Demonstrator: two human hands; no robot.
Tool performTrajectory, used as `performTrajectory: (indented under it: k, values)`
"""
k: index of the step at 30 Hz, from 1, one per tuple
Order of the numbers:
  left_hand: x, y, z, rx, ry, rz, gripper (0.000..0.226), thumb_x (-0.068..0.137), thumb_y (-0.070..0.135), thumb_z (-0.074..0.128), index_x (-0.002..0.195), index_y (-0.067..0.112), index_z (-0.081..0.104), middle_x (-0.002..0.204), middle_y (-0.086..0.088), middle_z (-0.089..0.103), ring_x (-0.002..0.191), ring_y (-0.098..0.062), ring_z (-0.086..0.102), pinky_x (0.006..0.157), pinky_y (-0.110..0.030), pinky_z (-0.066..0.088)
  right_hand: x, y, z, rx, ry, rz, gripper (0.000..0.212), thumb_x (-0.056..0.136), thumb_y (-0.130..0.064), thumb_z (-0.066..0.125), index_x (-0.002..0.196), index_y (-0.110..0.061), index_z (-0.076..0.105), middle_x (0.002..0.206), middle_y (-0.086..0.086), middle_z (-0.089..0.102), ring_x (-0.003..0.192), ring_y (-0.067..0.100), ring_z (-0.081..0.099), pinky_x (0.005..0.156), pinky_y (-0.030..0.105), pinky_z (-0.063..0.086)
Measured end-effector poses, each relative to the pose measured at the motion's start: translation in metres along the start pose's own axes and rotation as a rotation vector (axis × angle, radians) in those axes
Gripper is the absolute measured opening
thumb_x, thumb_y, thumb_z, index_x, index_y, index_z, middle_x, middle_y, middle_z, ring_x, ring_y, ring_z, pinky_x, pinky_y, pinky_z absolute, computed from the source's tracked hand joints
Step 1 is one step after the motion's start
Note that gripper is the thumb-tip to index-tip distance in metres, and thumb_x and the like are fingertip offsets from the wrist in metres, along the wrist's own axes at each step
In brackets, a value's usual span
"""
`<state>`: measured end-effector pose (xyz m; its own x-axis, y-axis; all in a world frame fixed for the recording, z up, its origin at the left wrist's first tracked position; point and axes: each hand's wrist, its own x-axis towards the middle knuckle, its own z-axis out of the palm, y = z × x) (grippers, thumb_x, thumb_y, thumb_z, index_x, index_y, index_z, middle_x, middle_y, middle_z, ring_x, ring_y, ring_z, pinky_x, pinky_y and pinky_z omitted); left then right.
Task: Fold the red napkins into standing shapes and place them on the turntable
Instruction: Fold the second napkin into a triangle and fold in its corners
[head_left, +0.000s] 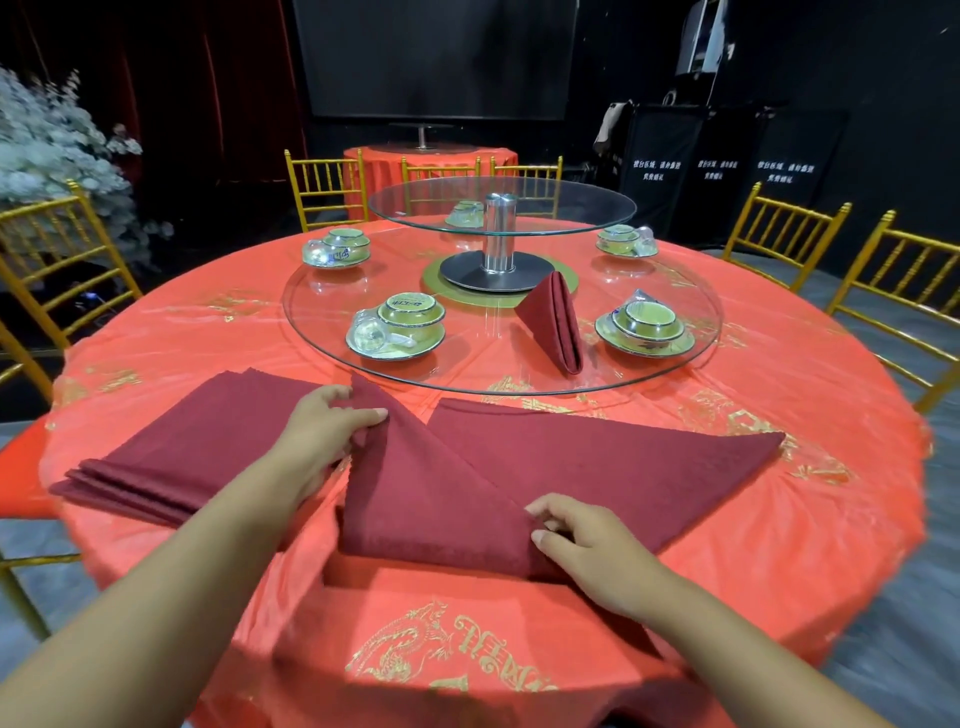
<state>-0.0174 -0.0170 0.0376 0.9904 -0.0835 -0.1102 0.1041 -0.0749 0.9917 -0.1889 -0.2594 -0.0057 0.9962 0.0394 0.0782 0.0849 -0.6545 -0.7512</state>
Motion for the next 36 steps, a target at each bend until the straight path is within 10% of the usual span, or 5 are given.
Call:
performTrajectory:
  k: [5, 10, 19, 30, 36]
  values:
    - [0.019, -0.006, 0.038, 0.012, 0.097, -0.051, 0.034, 0.081, 0.004, 0.071, 0.114, 0.005, 0.062, 0.064, -0.004, 0.058, 0.043, -0.009, 0.052, 0.040, -0.016, 0.041, -0.005, 0.012, 0.002, -0.337, 0.124, -0.047, 0.033, 0.091, -0.036, 0.054, 0.124, -0.032, 0.049, 0.078, -0.014, 0.053, 0.079, 0.010, 0.054, 0.070, 0.028, 0.039]
    - [0.034, -0.020, 0.059, 0.269, 0.024, -0.091, 0.056, 0.082, 0.021, 0.073, 0.132, 0.013, 0.049, 0.125, -0.027, 0.057, 0.104, -0.034, 0.061, 0.095, -0.051, 0.045, -0.006, 0.020, 0.007, -0.394, 0.152, -0.065, 0.044, 0.093, -0.031, 0.051, 0.136, -0.030, 0.041, 0.092, -0.012, 0.055, 0.096, 0.016, 0.057, 0.080, 0.028, 0.038]
    - [0.040, -0.028, 0.055, 0.567, -0.012, -0.051, 0.038, 0.072, 0.003, 0.068, 0.107, 0.014, 0.059, 0.070, -0.003, 0.056, 0.054, -0.019, 0.049, 0.055, -0.026, 0.038, -0.005, 0.028, 0.014, -0.456, 0.162, -0.122, 0.032, 0.091, -0.025, 0.048, 0.122, -0.028, 0.058, 0.111, -0.011, 0.062, 0.110, 0.010, 0.054, 0.089, 0.029, 0.037]
    - [0.050, -0.037, 0.070, 0.906, -0.114, 0.210, 0.040, 0.076, 0.009, 0.071, 0.113, 0.023, 0.064, 0.106, -0.005, 0.067, 0.094, -0.022, 0.061, 0.082, -0.028, 0.045, -0.010, 0.023, 0.012, -0.411, 0.239, -0.089, 0.028, 0.080, -0.023, 0.052, 0.103, -0.020, 0.068, 0.092, -0.005, 0.060, 0.091, 0.015, 0.058, 0.081, 0.030, 0.045]
    - [0.028, -0.036, 0.077, 1.460, -0.062, 0.436, 0.044, 0.090, 0.043, 0.053, 0.130, 0.025, 0.052, 0.132, -0.008, 0.047, 0.124, -0.029, 0.045, 0.100, -0.041, 0.038, -0.007, 0.026, 0.018, -0.661, 0.117, -0.089, 0.048, 0.087, -0.028, 0.046, 0.134, -0.023, 0.054, 0.148, 0.002, 0.040, 0.136, 0.021, 0.039, 0.113, 0.044, 0.024]
